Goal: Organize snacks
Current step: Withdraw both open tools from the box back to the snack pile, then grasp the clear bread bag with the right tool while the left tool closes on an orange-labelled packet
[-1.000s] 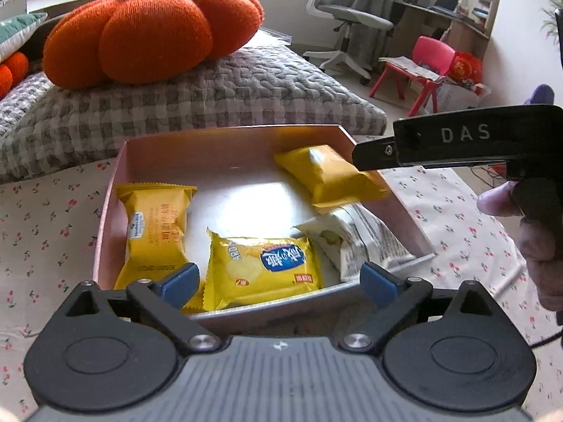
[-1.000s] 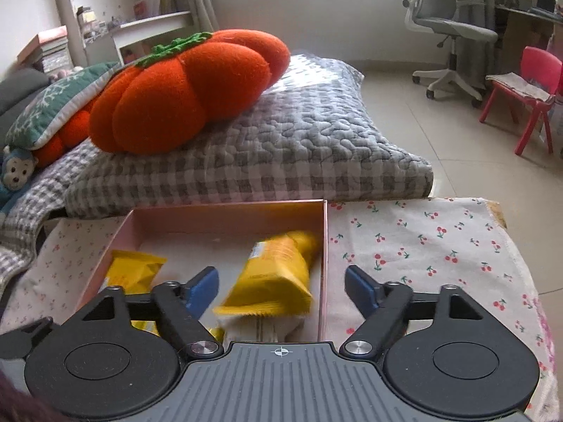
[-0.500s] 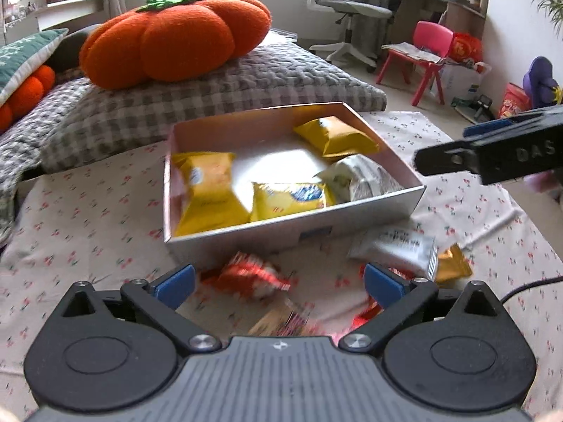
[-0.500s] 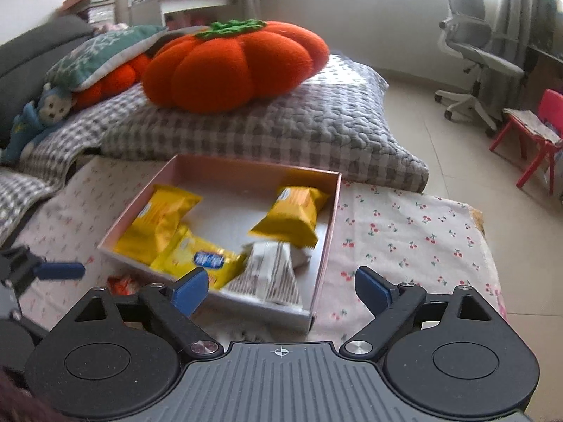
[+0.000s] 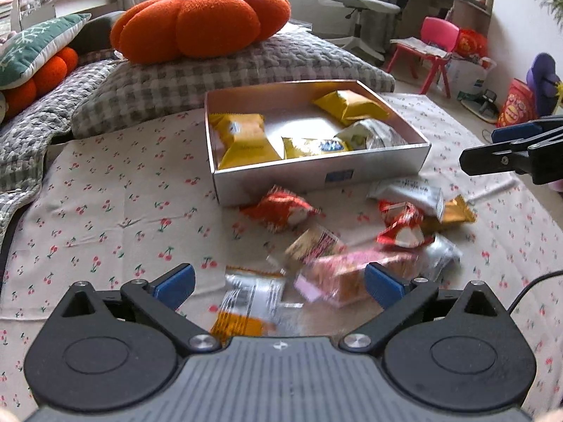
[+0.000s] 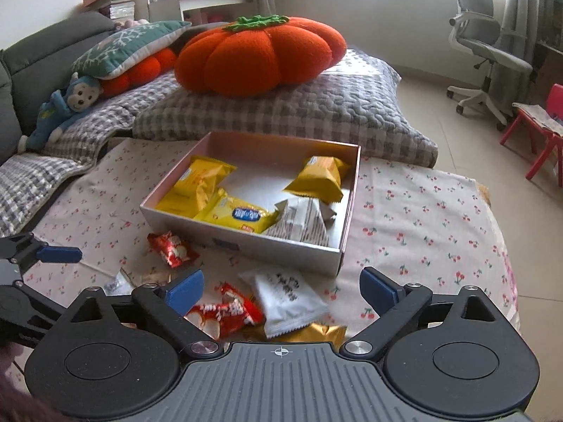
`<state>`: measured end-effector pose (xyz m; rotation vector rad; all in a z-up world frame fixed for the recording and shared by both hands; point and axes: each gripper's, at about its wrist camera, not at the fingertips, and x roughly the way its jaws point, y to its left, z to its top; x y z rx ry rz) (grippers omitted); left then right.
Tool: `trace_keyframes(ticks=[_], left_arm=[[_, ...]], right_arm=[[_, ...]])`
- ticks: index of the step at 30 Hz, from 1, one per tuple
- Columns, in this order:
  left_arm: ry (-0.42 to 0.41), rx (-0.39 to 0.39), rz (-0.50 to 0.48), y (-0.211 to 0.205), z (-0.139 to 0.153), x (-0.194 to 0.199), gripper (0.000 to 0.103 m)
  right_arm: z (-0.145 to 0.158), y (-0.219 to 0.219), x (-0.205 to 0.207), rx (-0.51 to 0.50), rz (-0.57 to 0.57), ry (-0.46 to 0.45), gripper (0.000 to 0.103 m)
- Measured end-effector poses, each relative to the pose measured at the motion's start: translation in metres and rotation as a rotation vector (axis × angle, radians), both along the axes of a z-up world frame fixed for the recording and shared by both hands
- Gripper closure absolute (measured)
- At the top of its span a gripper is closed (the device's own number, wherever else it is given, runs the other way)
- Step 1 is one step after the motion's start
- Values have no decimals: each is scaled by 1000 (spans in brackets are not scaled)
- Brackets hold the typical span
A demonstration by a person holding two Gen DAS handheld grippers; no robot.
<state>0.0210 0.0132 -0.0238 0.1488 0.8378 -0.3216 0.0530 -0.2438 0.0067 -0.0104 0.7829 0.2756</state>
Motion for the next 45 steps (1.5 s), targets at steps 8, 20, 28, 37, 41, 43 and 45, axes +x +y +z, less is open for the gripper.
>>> trace_keyframes(ticks=[8,20,28,37,41,43,45], left_arm=[[0,21,-21,10,-10,-8,1],[-5,37,-31,26,-23,-16,1],[17,24,-74,33,-29,-18,1],[57,0,-113,47,-31,-14,4],[64,3,-125,52,-30,-11,4],[71,5,-119,55,-31,-10,4],[73,4,-114,58,-30,-9,4]], right_arm=[[-16,-1,-13,-32,30,10,6],[-29,-5,-29,-63,62,10,6],[-35,18,-33,-83,173,15,6],[-43,38,-37,-31,300,72,6],[-53,54,-40,-44,370,109,6],[-58,63,-41,-54,405,122,6],[-63,71,-41,-68,430,131,6]])
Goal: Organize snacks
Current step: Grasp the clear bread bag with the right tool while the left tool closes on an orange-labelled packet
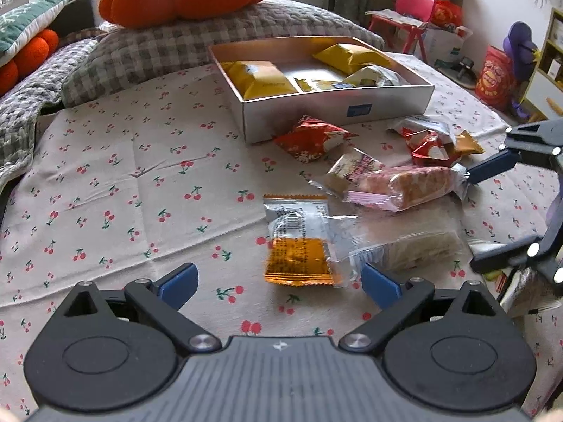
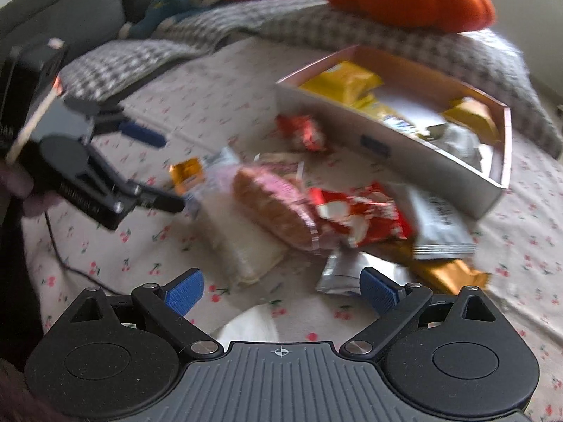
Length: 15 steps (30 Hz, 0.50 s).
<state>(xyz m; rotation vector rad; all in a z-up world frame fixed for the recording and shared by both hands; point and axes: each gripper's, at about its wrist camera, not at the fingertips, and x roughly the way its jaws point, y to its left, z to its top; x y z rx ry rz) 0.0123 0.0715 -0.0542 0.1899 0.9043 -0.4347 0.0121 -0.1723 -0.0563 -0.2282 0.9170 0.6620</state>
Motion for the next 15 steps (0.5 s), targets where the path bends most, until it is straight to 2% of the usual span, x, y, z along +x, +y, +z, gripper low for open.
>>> trace_keyframes(ticks=[6,8,9,11,13,15], left_arm=[[4,-6,10,7,1,1,4],[5,-7,12,9,1,1,4],[6,-7,13,10,1,2,4],[6,-7,11,11,1,2,4],[4,-6,10,11,1,3,4],[6,-7,13,11,0,5,4]], right_arm=[[-7,25,2,-38,46,-21,9],[-11,35,4,-63,57,-32,13],[-13,39,4,-85,71,-39,22],[-14,46,4,-100,92,-76,28],[-12,50,5,-99,116,-83,47],[-10,54,4,-110,143,-95,58]])
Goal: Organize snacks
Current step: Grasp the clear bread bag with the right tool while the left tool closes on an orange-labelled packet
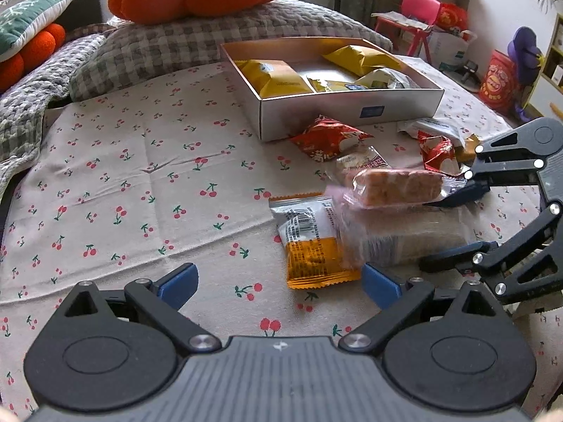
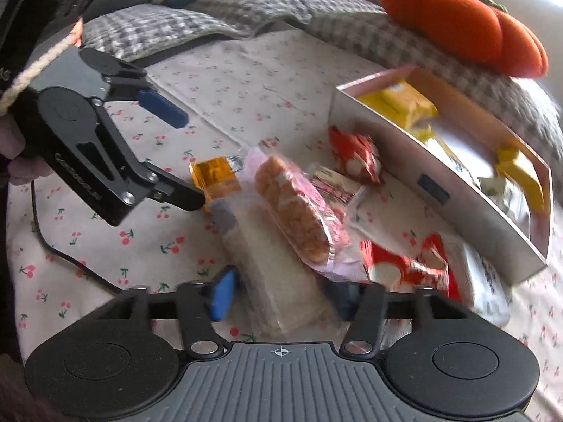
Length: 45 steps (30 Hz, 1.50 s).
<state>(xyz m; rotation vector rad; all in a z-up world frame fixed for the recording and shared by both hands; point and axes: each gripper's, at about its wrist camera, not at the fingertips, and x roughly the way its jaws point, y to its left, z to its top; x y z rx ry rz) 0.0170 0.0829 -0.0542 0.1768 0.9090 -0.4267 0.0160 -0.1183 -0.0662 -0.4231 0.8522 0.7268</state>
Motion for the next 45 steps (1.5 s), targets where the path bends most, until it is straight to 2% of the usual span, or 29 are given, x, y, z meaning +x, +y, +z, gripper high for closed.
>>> trace_keyframes(ticks=[1,6,15,18,21,23,28,30,31,33,35,37,41,45], left_arm=[[0,0,2,0,0,0,5],[-8,8,-6,-5,0,1,7],[-10,62,-60,-36,-8,9,20],[10,43,-42,-42,-7,14,27],[24,26,-13,-45,-7,17,29],[21,26,-2,-47,-7,17,35],[16,29,15,-47,-4,17,56],[10,35,4,-46,-3,15,63],[9,38,1,-46,-3,15,63],[5,44,1,-46,-2,13,64],[1,48,7,-45,-2,12,66],[2,51,18,-44,-1,12,66],[6,60,41,-40,0,14,67],[0,50,56,-36,6,13,67]], right_arm=[[0,1,-1,-8,15,-7,62],[2,-9,-3,-3,36,16,68],[3,-44,-4,4,-37,55,68],[3,-52,-4,7,-55,62,68],[2,-57,-4,17,-69,76,65],[1,-57,-4,17,-76,77,62],[0,-52,-1,4,-87,58,45],[0,-50,0,8,-91,59,43],[0,-49,1,11,-88,62,44],[0,-46,1,13,-82,62,46],[0,-45,0,14,-69,62,53],[2,-42,0,23,-50,75,69],[4,-34,-4,9,-25,60,72],[8,-36,-1,52,-24,92,73]])
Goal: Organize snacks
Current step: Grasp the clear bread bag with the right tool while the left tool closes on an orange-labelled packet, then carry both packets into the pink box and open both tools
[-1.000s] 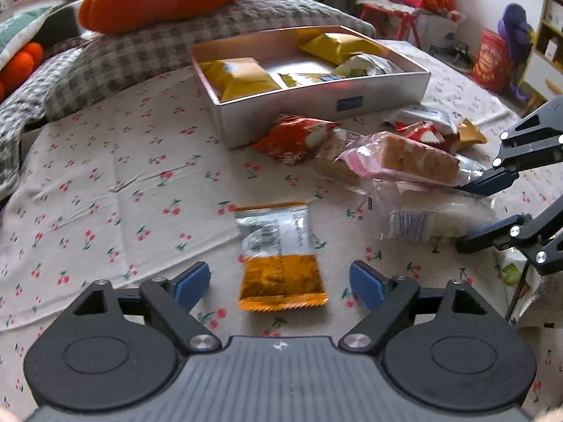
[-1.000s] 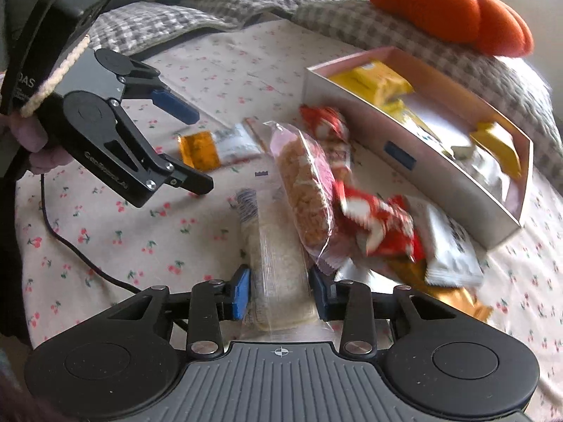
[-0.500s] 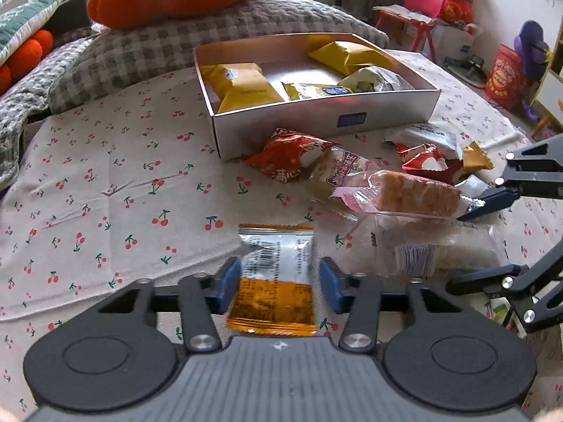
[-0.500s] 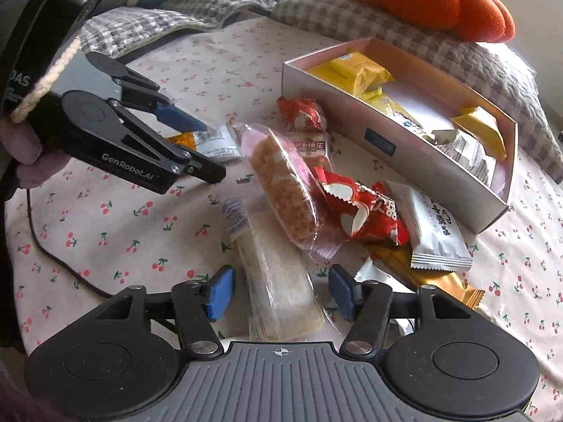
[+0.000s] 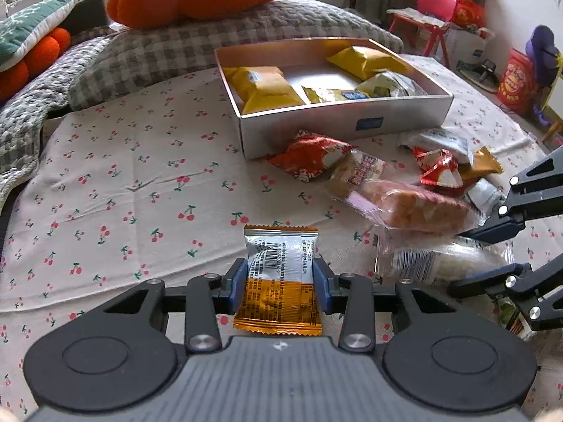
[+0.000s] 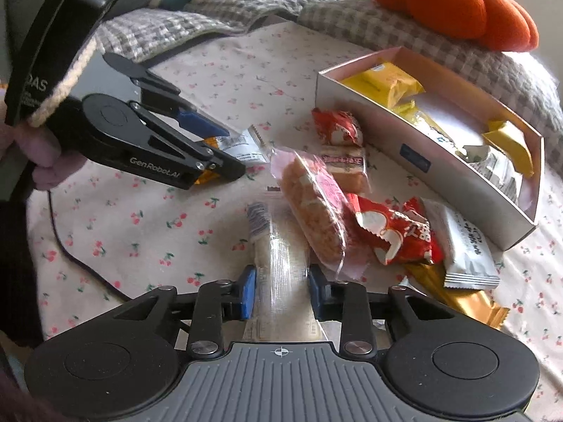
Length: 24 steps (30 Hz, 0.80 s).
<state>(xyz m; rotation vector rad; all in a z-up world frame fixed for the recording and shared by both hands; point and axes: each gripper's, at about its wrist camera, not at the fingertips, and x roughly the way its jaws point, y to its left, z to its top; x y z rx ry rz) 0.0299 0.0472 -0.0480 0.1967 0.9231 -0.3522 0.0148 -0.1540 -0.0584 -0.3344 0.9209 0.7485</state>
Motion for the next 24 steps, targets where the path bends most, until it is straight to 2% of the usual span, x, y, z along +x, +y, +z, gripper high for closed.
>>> trace_keyframes(ticks=[12,24], left_arm=[[-37,-39,54,12,23,4,67],[-90,-68,78,12,45,15,67]], right_arm=[[31,2,-2,103,32,-25,74],[66,-4,8,199,-17,-88,74]])
